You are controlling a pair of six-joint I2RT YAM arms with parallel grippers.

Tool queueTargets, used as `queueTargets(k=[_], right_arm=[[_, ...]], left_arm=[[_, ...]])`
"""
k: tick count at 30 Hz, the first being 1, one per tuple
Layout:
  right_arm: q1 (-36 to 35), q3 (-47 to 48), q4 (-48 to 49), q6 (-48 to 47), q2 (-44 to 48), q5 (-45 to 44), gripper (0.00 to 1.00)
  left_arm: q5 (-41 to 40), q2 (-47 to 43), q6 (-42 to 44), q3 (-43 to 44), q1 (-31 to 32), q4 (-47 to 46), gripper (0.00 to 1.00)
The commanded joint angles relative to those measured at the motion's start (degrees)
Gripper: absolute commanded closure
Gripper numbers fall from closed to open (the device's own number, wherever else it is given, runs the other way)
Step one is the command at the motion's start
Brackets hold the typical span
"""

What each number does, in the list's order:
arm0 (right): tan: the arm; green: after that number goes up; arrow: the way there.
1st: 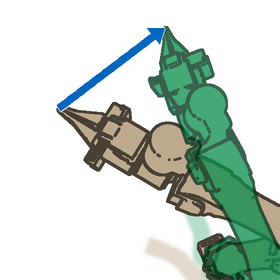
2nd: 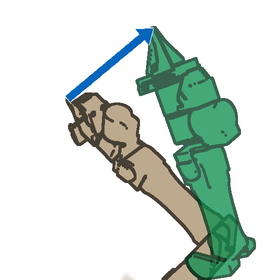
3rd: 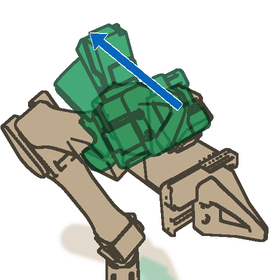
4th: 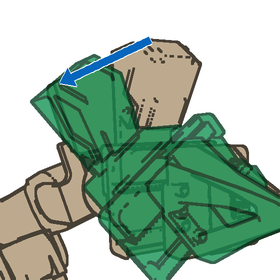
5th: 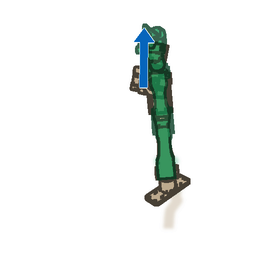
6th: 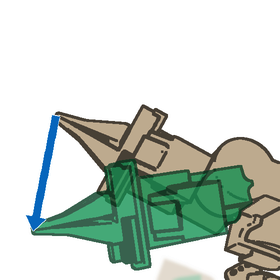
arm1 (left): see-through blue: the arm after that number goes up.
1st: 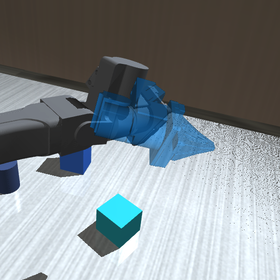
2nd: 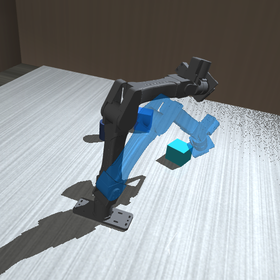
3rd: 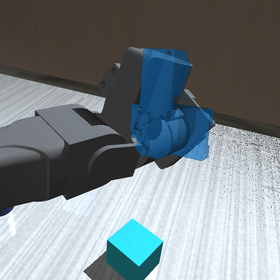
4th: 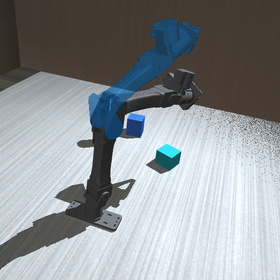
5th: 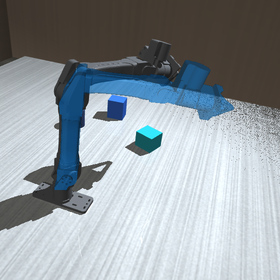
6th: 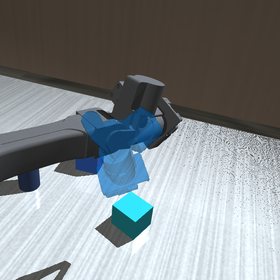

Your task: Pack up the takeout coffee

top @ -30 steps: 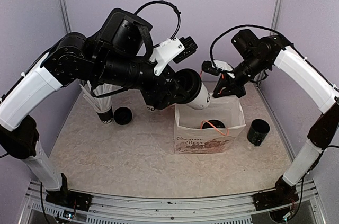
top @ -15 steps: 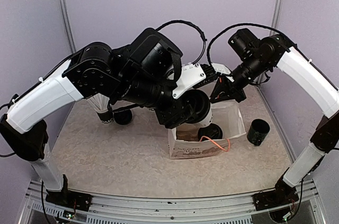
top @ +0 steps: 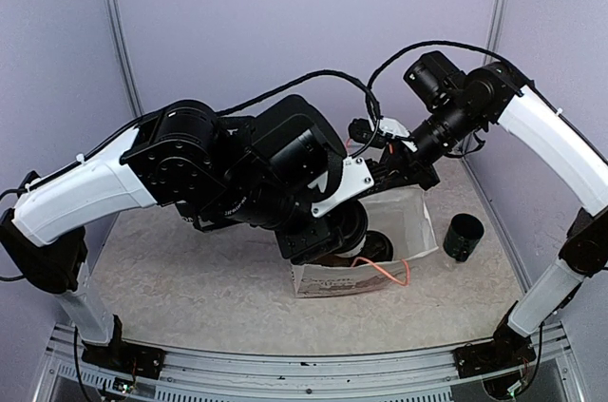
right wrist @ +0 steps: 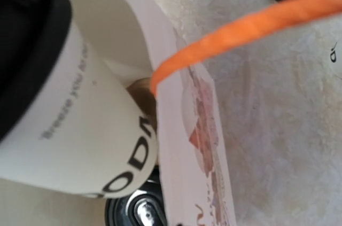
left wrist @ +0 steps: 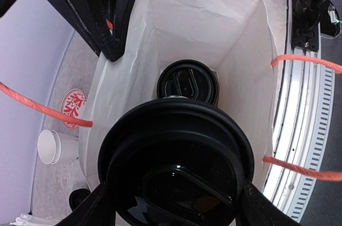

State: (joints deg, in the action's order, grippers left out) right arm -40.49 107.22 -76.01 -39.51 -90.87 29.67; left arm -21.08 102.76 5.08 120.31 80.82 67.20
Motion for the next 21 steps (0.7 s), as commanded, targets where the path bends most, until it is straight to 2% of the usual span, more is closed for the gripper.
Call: queueTargets(k=[1,16,18,21], right_arm=[[-0.8,0.8,0.6,1.4,-0.1,1.8,0.99],[-1.5,-0.2,1.8,2.3,-0.2,3.0,0.93],[-1.5,0.2,1.5,2.2,-0.2,3.2,0.88],[-1.5,1.2,0.6,1.3,0.0,2.7,0.74]], left_arm=[[-2.2,0.9,-1.6,-1.9,0.4,1.6,0.33],[-6.6,2.1,-2.3,-5.6,0.5,3.4,0.33],[-6.7,2.1,-2.6,-5.5,0.6,3.7,0.33],[-6.7,2.2,-3.0,-5.4,0.6,4.2,0.33]])
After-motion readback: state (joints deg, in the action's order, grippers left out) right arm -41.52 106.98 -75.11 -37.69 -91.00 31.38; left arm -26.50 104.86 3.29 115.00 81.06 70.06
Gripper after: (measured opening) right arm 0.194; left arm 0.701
